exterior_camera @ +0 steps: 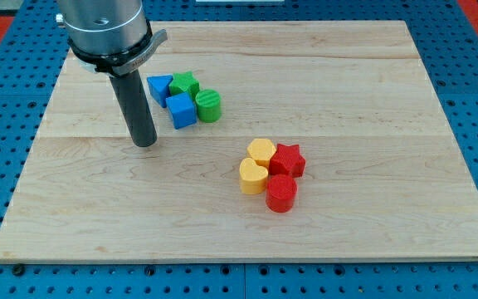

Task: Point your arm towards blue cube

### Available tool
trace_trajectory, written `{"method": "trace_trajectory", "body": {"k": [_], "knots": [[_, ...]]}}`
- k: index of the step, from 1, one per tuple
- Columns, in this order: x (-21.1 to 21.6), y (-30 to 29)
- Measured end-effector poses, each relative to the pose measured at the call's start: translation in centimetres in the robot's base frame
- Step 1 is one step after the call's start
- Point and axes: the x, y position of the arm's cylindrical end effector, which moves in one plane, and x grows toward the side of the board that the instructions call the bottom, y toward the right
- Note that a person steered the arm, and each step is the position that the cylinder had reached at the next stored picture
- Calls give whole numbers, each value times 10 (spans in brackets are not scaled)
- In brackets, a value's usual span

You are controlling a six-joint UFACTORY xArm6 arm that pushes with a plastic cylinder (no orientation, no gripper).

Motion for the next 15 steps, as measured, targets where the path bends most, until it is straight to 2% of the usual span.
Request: {"method": "trace_trajectory", "body": {"k": [10, 11, 12, 13, 14, 15], "knots": [[-2, 15], [7, 2], [43, 13], [-2, 63], [-25, 58], [-42, 12]]}}
